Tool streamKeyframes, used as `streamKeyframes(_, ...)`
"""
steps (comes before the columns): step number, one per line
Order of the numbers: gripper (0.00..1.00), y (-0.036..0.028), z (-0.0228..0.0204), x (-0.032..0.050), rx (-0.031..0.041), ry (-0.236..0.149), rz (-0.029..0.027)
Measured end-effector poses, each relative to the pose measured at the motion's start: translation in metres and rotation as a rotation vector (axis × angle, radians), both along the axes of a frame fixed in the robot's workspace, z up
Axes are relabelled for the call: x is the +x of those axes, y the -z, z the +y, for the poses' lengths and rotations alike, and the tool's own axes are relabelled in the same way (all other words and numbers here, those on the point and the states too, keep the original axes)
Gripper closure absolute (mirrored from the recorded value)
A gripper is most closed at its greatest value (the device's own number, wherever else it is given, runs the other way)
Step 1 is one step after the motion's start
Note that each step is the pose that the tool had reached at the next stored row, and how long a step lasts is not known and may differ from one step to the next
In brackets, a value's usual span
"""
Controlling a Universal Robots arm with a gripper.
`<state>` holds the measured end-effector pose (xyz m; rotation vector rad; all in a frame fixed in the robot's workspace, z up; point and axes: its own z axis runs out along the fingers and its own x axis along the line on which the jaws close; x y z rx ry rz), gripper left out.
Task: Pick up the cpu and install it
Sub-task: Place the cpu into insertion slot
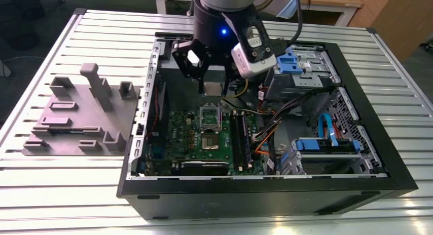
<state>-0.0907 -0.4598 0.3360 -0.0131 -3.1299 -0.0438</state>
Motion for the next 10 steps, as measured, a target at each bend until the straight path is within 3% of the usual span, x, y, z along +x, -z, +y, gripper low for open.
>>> streamKeyframes(10,0.53,0.0032,0.0,0.0,0.0,0.0,0.0001)
